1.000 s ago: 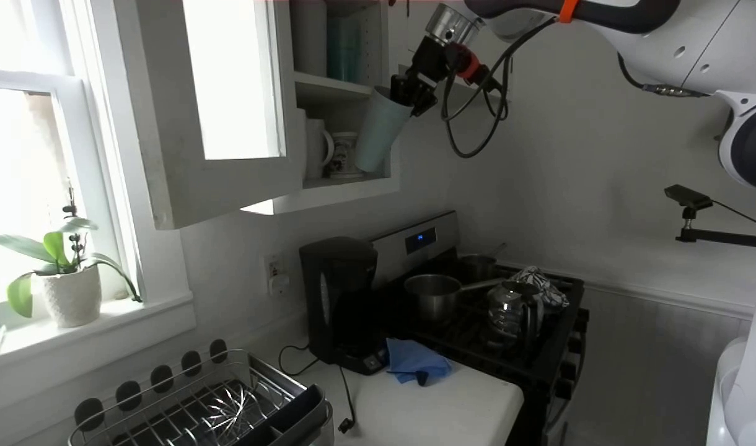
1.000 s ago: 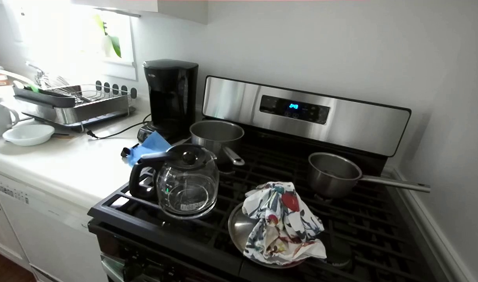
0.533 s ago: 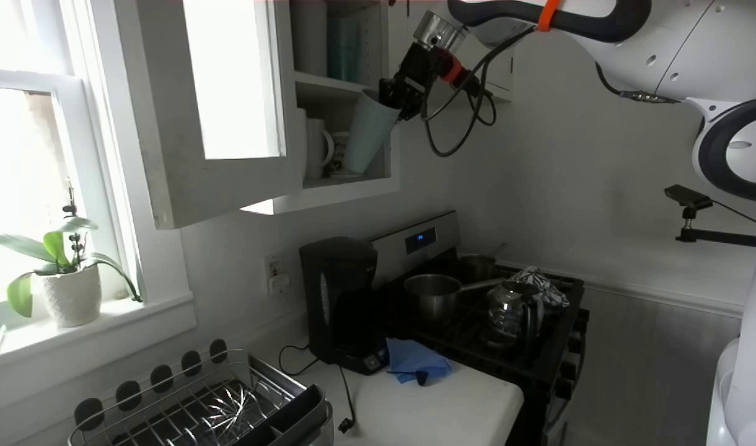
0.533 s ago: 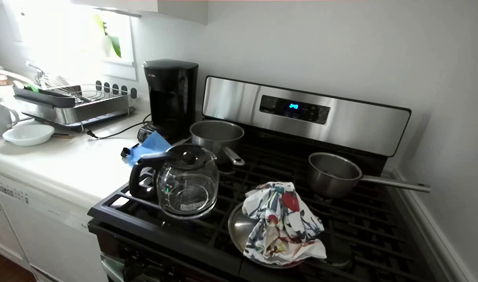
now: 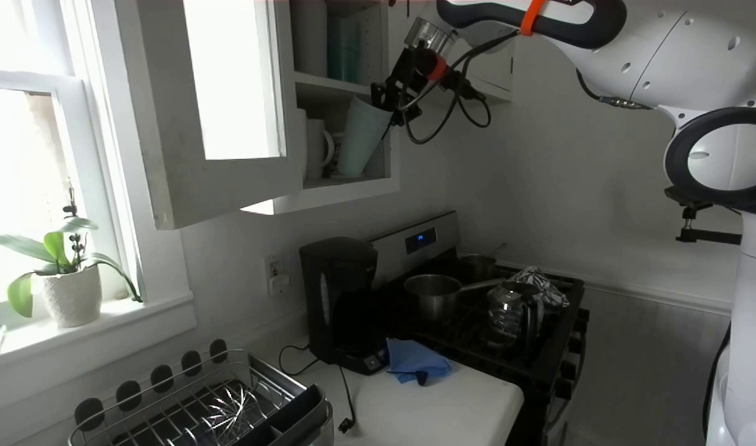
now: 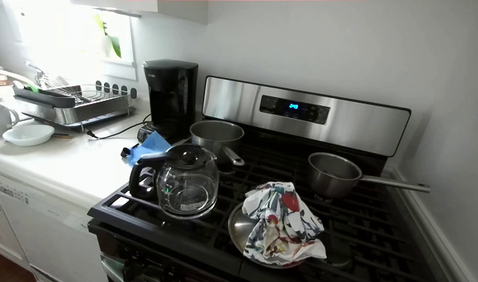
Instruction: Stack all the blue cups on the kitchen counter together, pick up the stacked blue cups and put them on the bottom shelf of the top open cabinet
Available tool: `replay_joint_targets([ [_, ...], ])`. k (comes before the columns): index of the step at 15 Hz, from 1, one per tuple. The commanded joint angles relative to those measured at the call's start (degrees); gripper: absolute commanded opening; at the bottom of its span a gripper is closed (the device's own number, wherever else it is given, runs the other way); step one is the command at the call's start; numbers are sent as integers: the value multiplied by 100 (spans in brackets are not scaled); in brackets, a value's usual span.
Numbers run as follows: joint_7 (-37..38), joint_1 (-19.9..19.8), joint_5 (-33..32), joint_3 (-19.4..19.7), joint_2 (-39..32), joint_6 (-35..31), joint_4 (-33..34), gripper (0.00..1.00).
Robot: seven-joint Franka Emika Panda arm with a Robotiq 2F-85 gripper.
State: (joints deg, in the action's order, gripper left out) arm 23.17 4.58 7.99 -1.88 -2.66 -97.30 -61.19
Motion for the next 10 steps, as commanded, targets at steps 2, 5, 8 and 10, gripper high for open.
replay_joint_targets([
  [2,483,-29,298,13,-449,571,784,2],
  [5,899,-47,465,31,-647,721,1050,2],
  [8,1115,-33,437,26,-822,838,1284,2],
  [10,934,-8,286,21,-611,633,877,9],
])
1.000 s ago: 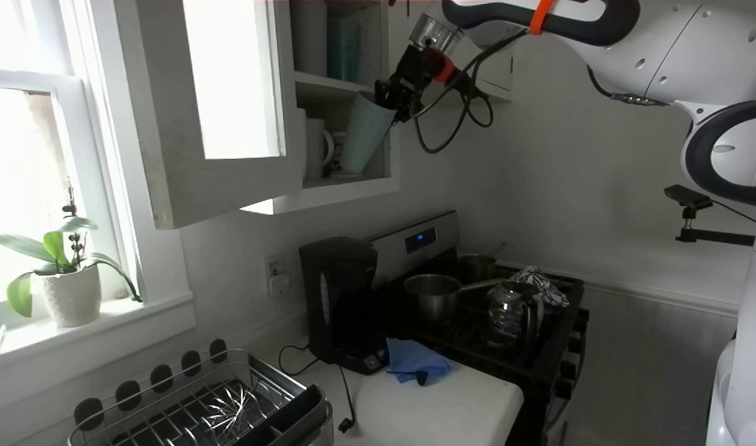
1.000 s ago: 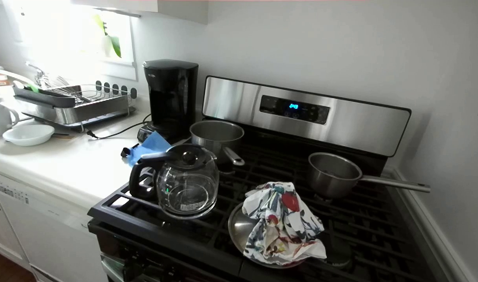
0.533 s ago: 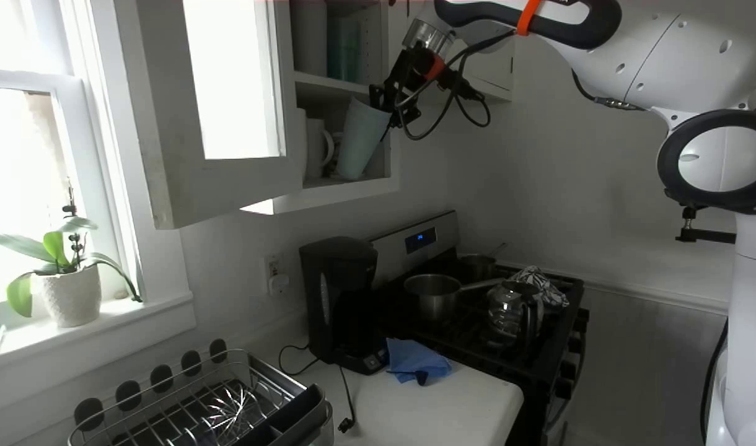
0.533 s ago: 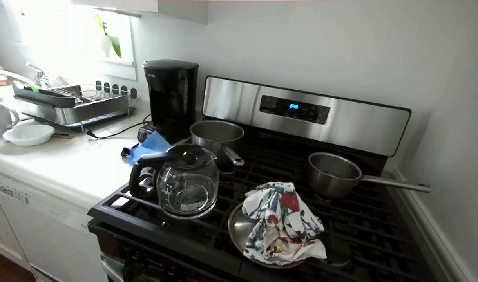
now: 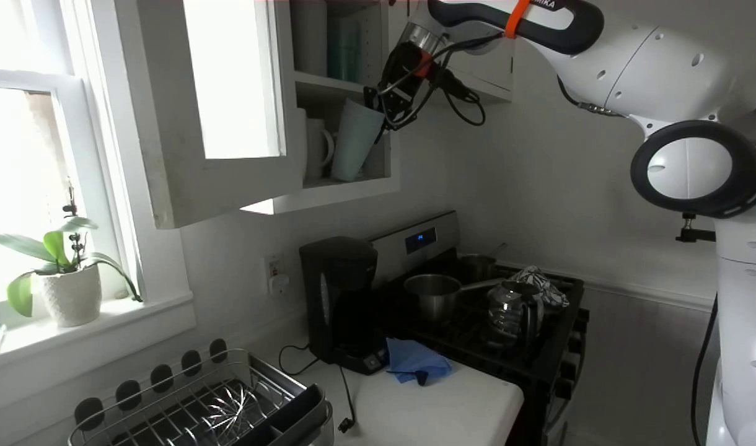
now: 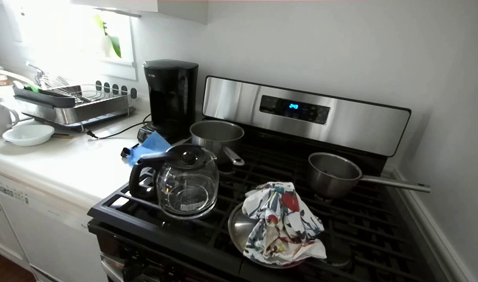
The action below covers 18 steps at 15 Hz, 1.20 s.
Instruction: Stack all the blue cups on the kitchen counter together, pick up the stacked blue cups and put them on the bottom shelf of the top open cabinet
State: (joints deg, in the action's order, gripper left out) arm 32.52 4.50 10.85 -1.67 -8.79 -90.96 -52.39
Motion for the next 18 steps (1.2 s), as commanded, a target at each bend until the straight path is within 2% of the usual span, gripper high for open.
replay_joint_targets([
  [1,19,0,0,0,-36,12,47,9],
  [4,45,0,2,0,-80,33,110,9],
  [5,49,0,2,0,-81,34,112,3],
  [6,58,-4,-2,5,-77,49,110,34],
  [7,47,-3,-9,4,-75,68,110,35],
  [9,62,-3,-25,8,-83,75,105,47],
  [16,141,-7,-77,46,-64,-34,117,97],
  [17,136,-12,-77,58,-64,-23,132,99],
  [18,133,-17,-67,73,-65,-21,148,90],
])
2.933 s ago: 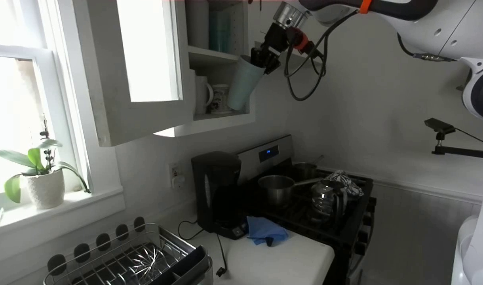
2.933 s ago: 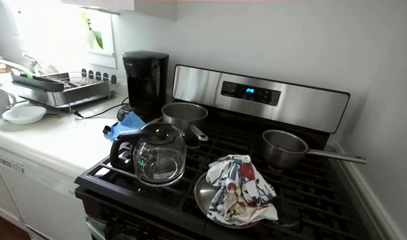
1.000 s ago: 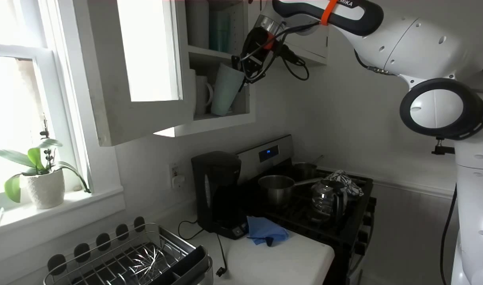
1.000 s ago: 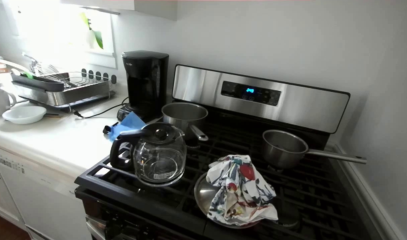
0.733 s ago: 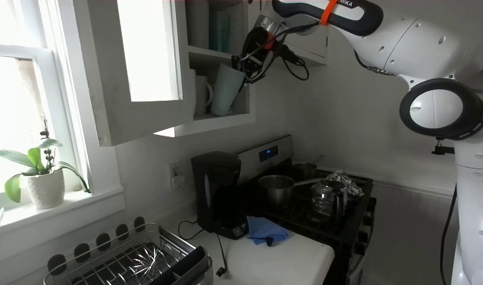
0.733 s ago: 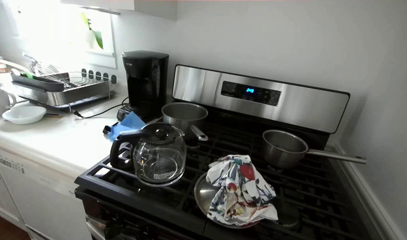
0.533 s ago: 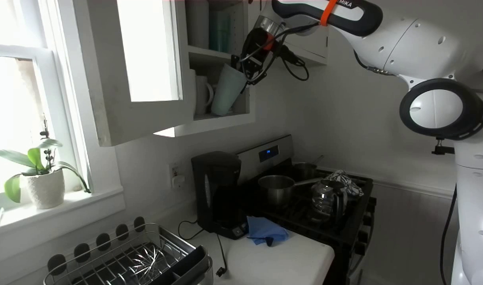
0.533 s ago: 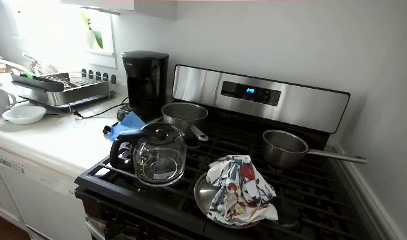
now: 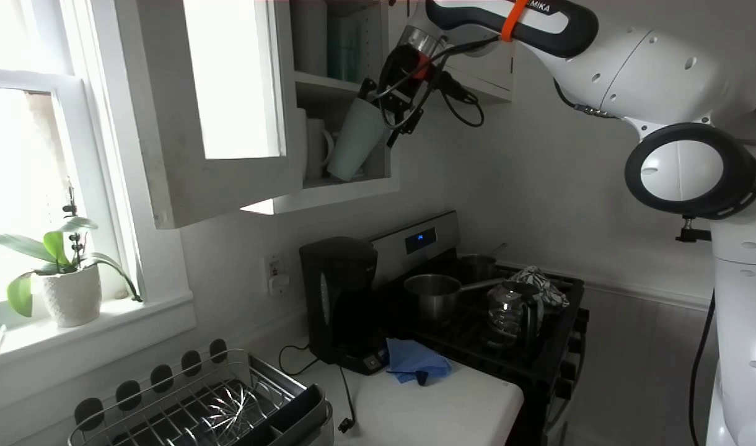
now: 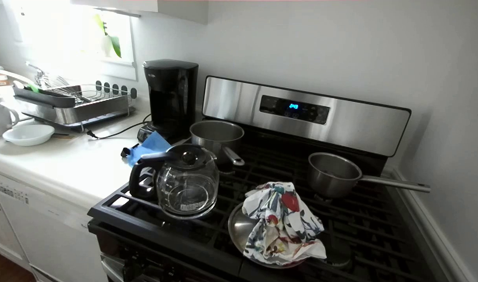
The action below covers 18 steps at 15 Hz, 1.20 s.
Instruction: Stack all the blue cups on the kitchen counter together, pick up the stacked blue cups and put them on the bottom shelf of the top open cabinet
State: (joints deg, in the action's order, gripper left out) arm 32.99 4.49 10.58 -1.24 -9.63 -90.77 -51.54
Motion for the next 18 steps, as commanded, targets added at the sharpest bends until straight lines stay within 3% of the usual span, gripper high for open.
replay_joint_targets([
  [1,86,-17,-44,45,15,-41,82,83],
  [3,103,0,-97,81,10,-80,116,74],
  [6,112,26,-251,124,20,-164,167,41],
  [11,107,35,-452,141,28,-271,269,30],
  [13,115,40,-511,137,28,-343,275,8],
  [15,119,50,-568,129,15,-432,274,8],
  [16,122,55,-588,126,11,-462,266,0],
  [18,135,80,-615,121,12,-622,287,0],
])
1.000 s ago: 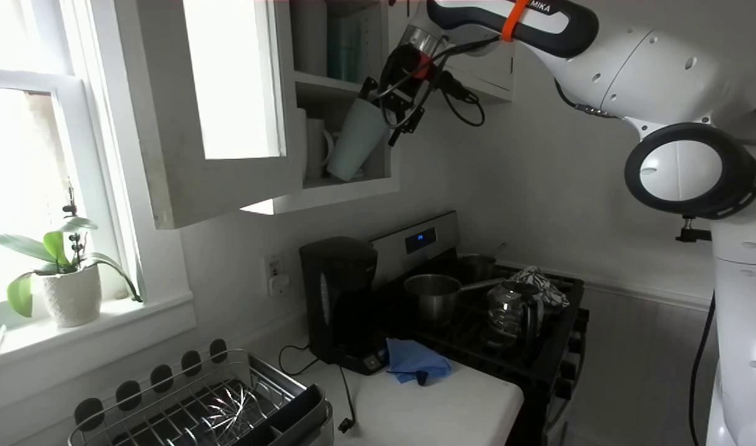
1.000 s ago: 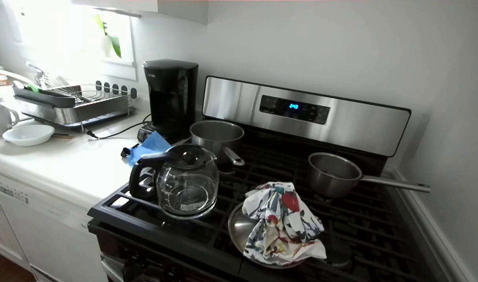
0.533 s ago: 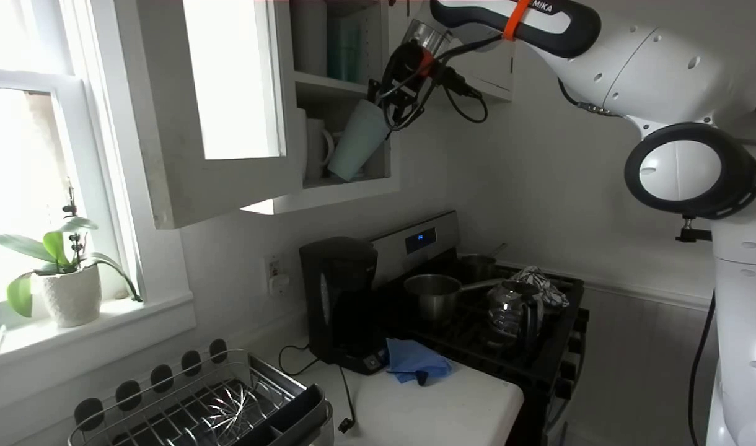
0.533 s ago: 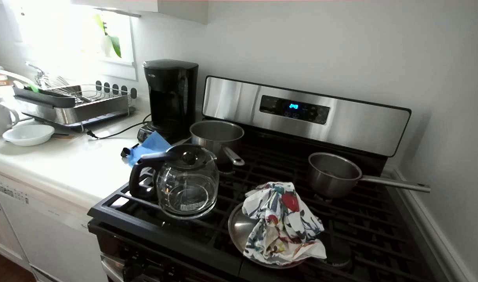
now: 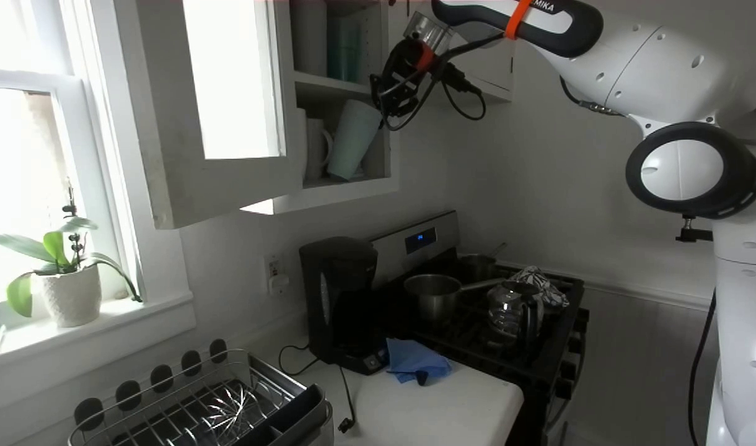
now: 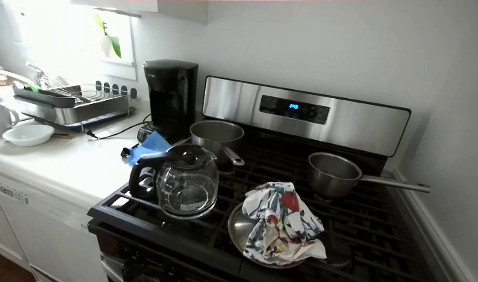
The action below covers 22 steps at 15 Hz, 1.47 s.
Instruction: Stack all the blue cups on the kitchen counter together, pick up the stacked blue cups and put them on the bottom shelf of the top open cabinet
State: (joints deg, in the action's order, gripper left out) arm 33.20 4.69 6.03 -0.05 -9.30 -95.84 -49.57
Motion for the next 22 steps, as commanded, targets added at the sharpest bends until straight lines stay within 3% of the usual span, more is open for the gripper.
replay_joint_targets([
  [1,107,76,-191,1,-13,-127,92,1],
  [4,87,160,-444,-7,-21,-200,130,6],
  [8,37,265,-667,-19,-40,-215,150,1],
  [9,21,294,-731,-19,-45,-218,152,23],
  [10,23,326,-798,-19,-57,-220,167,33],
  [19,-36,574,-1275,-29,-347,-429,328,93],
  [22,-14,657,-1360,-36,-453,-429,412,100],
])
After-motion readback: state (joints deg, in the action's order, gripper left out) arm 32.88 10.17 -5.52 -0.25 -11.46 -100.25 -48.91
